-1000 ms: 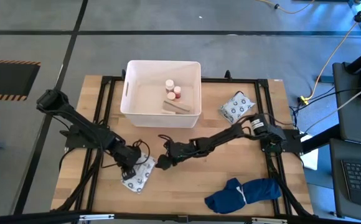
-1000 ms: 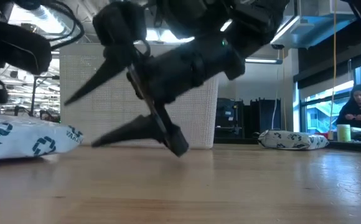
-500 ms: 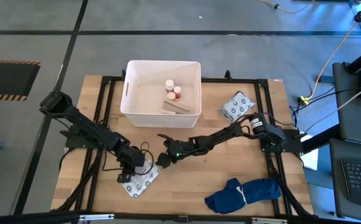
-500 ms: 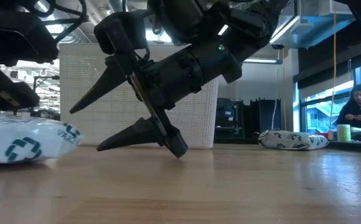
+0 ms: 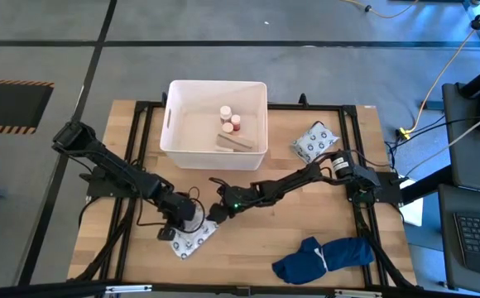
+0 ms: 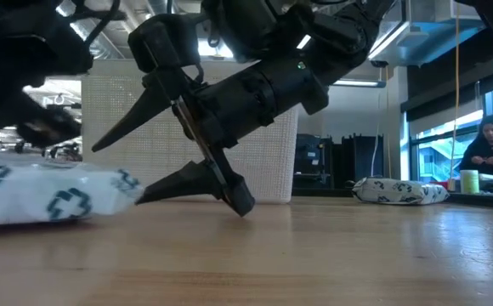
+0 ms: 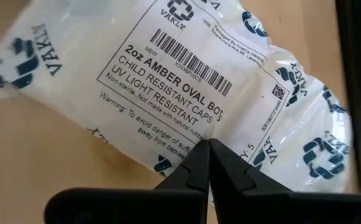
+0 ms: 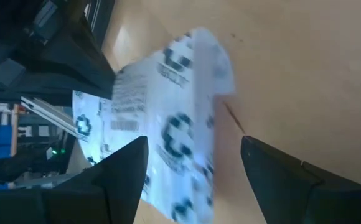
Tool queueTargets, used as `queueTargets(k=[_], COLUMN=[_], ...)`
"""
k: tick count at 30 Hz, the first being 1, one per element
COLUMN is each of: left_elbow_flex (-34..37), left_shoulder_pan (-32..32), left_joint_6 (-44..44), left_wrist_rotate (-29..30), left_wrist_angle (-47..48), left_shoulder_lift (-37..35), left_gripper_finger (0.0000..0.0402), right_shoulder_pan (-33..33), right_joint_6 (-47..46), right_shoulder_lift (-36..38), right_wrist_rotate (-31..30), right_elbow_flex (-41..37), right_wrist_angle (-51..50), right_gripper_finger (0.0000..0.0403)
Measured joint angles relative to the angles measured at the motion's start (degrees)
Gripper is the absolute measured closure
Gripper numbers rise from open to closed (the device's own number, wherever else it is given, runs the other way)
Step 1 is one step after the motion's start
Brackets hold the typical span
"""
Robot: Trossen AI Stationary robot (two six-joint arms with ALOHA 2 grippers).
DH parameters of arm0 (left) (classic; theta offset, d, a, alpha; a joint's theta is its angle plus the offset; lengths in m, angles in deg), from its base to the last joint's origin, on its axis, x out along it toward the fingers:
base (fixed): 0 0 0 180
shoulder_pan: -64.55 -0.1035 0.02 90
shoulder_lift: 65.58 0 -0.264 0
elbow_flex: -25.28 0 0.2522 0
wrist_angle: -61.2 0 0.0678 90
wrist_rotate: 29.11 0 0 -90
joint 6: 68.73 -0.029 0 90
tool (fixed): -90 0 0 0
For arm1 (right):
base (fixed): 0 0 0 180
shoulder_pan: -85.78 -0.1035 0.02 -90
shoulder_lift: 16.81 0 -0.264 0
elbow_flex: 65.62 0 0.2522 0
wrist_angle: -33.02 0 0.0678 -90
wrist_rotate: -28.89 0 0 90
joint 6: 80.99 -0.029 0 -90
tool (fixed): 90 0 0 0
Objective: Pick & place medical supplies in basket/bin
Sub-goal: Put the bottom mailer bag into the white bin
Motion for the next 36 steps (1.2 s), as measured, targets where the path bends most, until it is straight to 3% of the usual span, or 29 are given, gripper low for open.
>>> queueTargets(k=[5, 28, 32, 36], left_elbow_flex=[0.1, 0.2, 0.2, 0.2], left_shoulder_pan=[-0.1, 0.1, 0.1, 0.1], left_joint_6=[-7.3, -8.6, -8.4, -7.2], left_wrist_rotate=[5.6, 13.6, 13.7, 12.9], left_wrist_angle=[-2.9, -3.9, -4.0, -4.2], left_shoulder_lift=[0.0, 0.0, 0.0, 0.0], left_gripper_finger=[0.0399, 0.0399, 0.0399, 0.0398], right_shoulder_pan=[0.0, -0.3, -0.3, -0.3], right_joint_6=[-3.0, -5.1, -5.1, -4.0], right_shoulder_lift=[-0.9, -0.9, -0.9, -0.9], right_wrist_rotate=[1.7, 1.1, 1.2, 1.5], right_elbow_flex=[0.1, -0.2, 0.1, 0.1], right_wrist_angle=[0.1, 0.0, -0.3, -0.8], right_gripper_finger=[0.0144, 0.0144, 0.0172, 0.0228])
